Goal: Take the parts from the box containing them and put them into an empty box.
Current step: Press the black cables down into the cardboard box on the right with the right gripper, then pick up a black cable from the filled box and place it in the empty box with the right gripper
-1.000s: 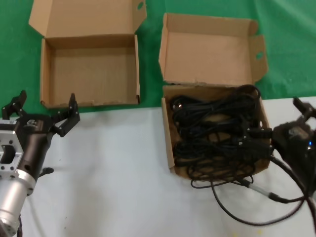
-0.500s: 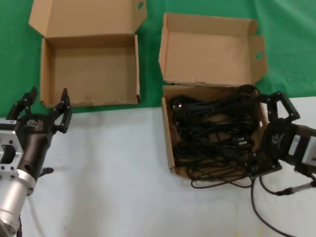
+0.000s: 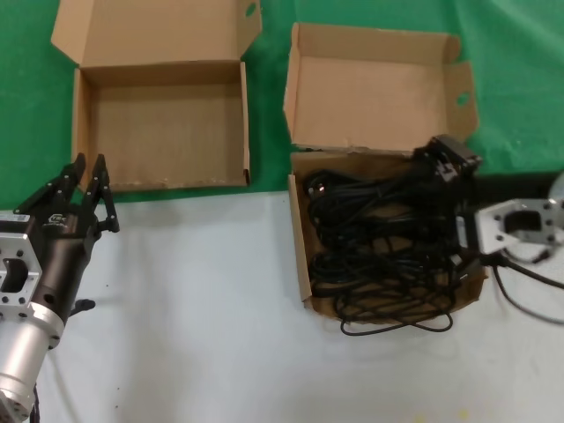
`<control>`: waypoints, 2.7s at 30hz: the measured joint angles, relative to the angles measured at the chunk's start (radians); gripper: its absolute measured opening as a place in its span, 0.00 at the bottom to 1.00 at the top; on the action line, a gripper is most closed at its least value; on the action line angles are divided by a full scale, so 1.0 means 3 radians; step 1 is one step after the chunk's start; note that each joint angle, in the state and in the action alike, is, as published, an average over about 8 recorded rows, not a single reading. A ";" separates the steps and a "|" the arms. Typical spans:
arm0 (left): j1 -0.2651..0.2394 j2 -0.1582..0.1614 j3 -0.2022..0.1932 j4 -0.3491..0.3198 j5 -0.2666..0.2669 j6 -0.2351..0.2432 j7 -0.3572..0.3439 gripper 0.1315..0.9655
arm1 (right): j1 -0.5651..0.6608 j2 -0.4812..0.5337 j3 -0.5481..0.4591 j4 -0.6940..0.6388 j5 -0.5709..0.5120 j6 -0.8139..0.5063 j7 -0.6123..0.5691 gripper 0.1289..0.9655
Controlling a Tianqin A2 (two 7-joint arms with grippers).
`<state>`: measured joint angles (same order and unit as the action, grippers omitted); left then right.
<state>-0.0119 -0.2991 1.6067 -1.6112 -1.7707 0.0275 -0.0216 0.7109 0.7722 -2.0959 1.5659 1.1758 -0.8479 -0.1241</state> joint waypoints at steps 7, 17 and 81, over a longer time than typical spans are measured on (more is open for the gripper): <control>0.0000 0.0000 0.0000 0.0000 0.0000 0.0000 -0.0001 0.12 | 0.0252 -0.0258 -0.0089 -0.0203 -0.0162 -0.0141 -0.0097 0.95; 0.0000 0.0000 0.0000 0.0000 0.0001 0.0000 -0.0001 0.03 | 0.0396 -0.0526 -0.0139 -0.0521 -0.0248 -0.0108 -0.0277 0.81; 0.0000 0.0000 0.0000 0.0000 0.0001 0.0000 -0.0001 0.02 | 0.0170 -0.0107 0.0373 0.0645 -0.0008 -0.0474 0.0513 0.09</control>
<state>-0.0119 -0.2991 1.6067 -1.6112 -1.7704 0.0275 -0.0218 0.7619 0.7402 -1.9841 1.7594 1.1733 -0.9902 0.0297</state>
